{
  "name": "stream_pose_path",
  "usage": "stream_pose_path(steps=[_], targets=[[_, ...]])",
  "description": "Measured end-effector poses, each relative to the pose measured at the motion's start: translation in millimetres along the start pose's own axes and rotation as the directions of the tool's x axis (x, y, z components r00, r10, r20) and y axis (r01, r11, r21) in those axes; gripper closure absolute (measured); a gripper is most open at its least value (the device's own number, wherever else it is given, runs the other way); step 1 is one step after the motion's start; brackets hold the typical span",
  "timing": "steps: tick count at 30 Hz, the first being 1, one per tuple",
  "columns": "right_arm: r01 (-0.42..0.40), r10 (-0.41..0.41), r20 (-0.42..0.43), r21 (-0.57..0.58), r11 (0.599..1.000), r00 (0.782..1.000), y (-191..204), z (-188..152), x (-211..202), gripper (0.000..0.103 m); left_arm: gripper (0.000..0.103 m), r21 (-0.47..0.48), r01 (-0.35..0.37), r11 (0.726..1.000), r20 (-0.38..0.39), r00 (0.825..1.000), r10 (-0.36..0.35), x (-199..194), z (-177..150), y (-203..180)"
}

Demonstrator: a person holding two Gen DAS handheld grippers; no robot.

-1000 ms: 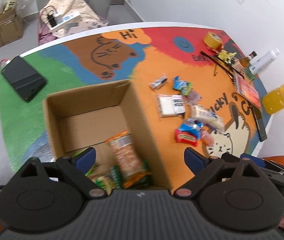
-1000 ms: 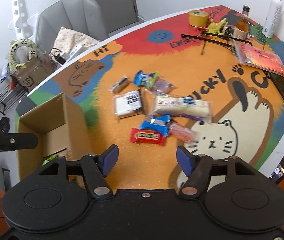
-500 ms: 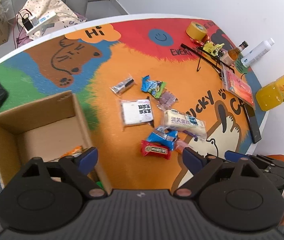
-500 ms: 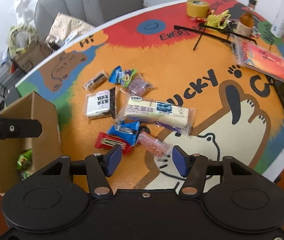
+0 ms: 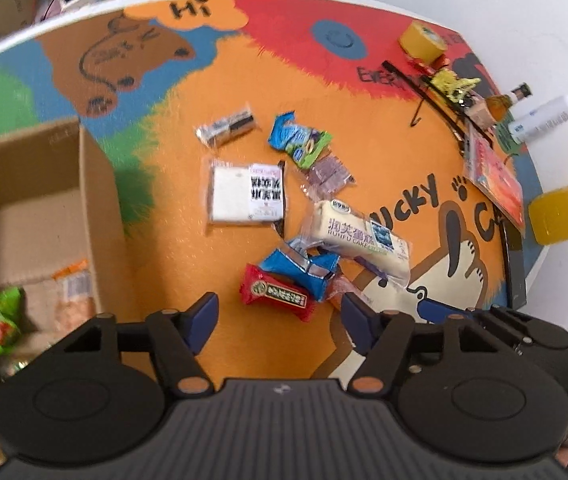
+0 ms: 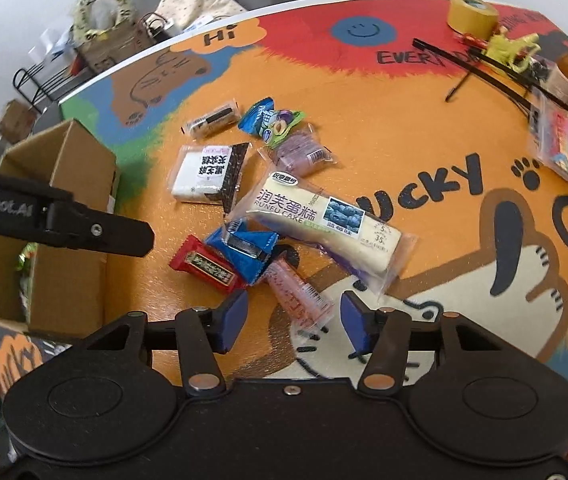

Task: Organize snacks
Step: 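Grasp the red candy bar with the left tool while the right tool grasps the pink stick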

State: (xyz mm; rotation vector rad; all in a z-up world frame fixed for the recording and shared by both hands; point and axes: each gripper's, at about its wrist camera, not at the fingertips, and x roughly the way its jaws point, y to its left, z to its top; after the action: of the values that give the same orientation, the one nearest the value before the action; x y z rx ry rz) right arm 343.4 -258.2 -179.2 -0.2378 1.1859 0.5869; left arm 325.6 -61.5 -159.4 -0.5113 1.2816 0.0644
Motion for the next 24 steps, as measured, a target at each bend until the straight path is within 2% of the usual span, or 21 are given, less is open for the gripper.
stream_pose_path(steps=[3, 8, 12, 15, 24], targets=[[-0.008, 0.008, -0.002, -0.045, 0.999, 1.0, -3, -1, 6, 0.052, 0.045, -0.051, -0.007, 0.999, -0.014, 1.0, 0.007, 12, -3, -1], [-0.031, 0.03, -0.008, -0.127, 0.991, 1.0, -3, -4, 16, 0.06, 0.051, -0.121, -0.009, 0.993, -0.02, 1.0, 0.007, 29, -8, -1], [-0.068, 0.064, -0.025, -0.15, 0.986, 0.998, -3, -5, 25, 0.07, 0.064, -0.177, -0.02, 0.984, -0.027, 1.0, 0.015, 45, -9, 0], [-0.083, 0.079, -0.03, -0.151, 0.985, 0.996, -3, -5, 30, 0.07, 0.07, -0.207, -0.019, 0.978, -0.042, 0.999, 0.011, 56, -11, 1], [-0.101, 0.098, -0.031, -0.131, 0.986, 0.995, -6, -4, 46, 0.07, 0.07, -0.277, -0.026, 0.961, -0.002, 1.0, 0.027, 70, -7, 10]])
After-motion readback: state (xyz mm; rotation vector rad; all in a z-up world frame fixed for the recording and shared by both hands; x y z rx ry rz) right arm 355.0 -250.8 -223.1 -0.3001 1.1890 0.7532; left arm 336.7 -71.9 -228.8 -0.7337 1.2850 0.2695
